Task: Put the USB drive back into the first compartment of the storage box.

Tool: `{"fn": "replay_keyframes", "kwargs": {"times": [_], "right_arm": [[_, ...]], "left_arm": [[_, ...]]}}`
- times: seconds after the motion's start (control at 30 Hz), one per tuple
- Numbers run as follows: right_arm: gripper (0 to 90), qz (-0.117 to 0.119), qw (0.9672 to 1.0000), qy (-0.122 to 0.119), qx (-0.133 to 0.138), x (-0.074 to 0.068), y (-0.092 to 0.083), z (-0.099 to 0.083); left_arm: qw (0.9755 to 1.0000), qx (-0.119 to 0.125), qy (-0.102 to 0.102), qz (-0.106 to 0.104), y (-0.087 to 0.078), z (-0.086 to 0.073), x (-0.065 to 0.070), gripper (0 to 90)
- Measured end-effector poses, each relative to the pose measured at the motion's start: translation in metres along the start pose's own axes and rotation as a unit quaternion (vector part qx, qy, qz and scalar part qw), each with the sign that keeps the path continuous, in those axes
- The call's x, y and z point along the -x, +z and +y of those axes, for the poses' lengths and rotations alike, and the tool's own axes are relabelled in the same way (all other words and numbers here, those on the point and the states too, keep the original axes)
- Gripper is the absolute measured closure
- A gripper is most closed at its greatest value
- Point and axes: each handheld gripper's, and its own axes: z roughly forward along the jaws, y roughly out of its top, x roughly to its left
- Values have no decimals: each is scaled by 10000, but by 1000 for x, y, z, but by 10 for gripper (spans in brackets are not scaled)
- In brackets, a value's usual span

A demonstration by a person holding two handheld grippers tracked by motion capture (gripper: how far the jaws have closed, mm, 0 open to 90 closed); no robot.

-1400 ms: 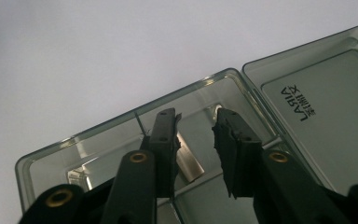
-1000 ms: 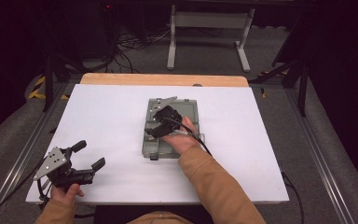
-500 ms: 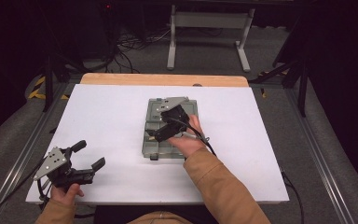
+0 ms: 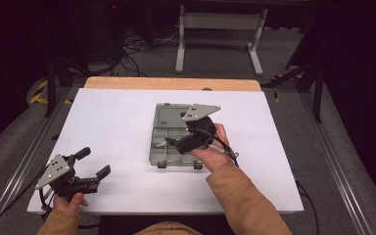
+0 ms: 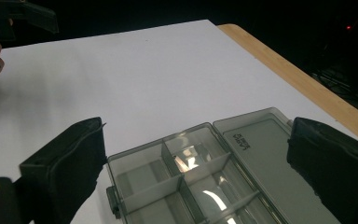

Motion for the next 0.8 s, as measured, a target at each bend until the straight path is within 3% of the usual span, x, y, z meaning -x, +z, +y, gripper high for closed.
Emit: {"fn": "replay_keyframes", "kwargs": {"times": [0.4,0.67,0.8], "right_arm": [[43,-337,9986,112,383,4,-48,-27],[42,-573,9953,190,761,-1,-78,-59],[42,-607,9941,187,883,-3,-85,-70]], "left_arm": [[10000,82,-2,7,2,-1,2,37],[10000,58,-2,-1,2,-1,3,37],[10000,68,2,-1,3,-1,3,37]]}}
